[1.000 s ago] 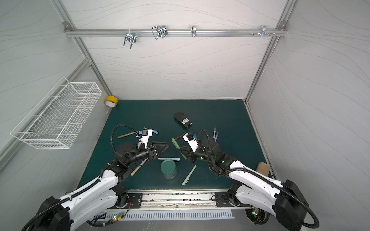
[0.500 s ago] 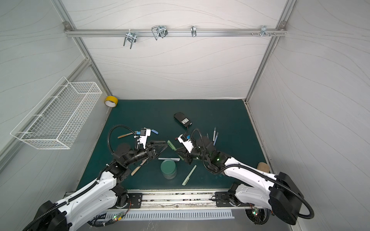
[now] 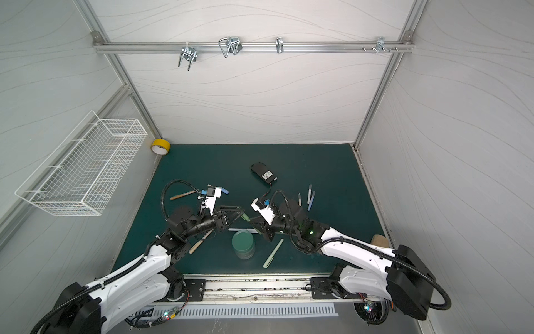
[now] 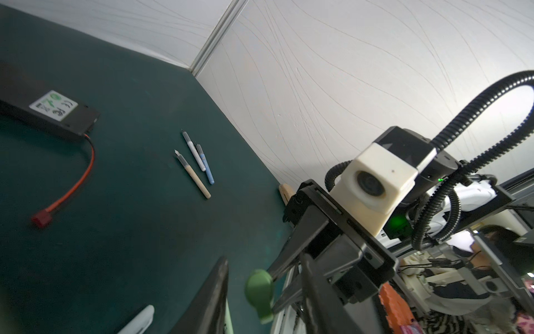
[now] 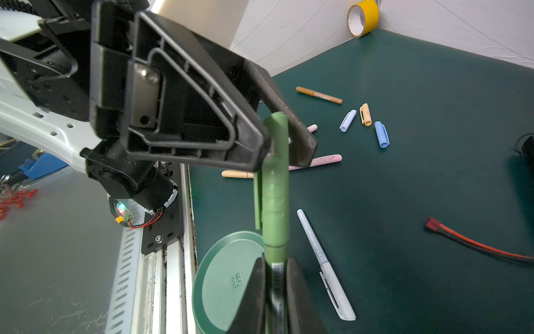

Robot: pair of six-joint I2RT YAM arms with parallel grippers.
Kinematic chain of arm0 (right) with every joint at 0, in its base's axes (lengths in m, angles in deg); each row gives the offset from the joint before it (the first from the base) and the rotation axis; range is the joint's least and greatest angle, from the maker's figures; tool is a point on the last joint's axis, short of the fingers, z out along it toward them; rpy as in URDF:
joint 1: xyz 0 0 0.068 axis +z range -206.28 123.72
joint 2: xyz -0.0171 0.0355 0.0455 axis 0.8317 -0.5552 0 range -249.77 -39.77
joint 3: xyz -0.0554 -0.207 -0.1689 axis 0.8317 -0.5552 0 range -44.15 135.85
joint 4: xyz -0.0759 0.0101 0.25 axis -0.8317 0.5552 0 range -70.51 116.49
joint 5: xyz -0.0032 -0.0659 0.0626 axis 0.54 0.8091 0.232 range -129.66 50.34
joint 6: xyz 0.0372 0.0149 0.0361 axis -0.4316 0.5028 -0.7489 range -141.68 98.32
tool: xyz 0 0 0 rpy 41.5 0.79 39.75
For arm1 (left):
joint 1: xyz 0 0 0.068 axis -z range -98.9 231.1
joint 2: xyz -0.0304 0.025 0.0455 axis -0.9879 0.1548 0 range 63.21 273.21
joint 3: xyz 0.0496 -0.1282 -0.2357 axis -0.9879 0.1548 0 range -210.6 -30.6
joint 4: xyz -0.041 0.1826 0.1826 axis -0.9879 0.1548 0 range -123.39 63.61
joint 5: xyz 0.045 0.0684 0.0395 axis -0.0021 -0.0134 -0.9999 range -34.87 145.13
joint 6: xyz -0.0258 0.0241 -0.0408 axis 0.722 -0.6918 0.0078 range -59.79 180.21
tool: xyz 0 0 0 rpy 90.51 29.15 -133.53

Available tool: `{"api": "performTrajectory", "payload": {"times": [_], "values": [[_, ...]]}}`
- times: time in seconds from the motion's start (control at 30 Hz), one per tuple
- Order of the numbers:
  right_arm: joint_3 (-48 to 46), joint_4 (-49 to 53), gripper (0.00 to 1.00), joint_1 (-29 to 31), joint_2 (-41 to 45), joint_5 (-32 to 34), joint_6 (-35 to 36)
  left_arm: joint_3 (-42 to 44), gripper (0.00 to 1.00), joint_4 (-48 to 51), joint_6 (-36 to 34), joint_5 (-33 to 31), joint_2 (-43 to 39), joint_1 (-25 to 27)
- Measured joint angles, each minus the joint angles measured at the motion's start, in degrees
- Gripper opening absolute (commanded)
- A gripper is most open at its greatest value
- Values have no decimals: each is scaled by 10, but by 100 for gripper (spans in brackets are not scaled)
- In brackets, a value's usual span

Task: Open the pen caps
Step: 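Close the left gripper on the green cap while the right holds the body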

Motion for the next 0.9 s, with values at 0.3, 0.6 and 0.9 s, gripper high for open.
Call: {"api": "performTrajectory", "payload": {"times": [0.3,0.6,0.9], "values": [[0,0,2,5,-2,4,4,-3,15,0,-4,10,27,10],[2,24,48,5,21,15,12,-9,1,17,-10,-4,14,14],[2,39,48,-33,61,-83,6,-9,0,16,-11,-10,-2,14]]}}
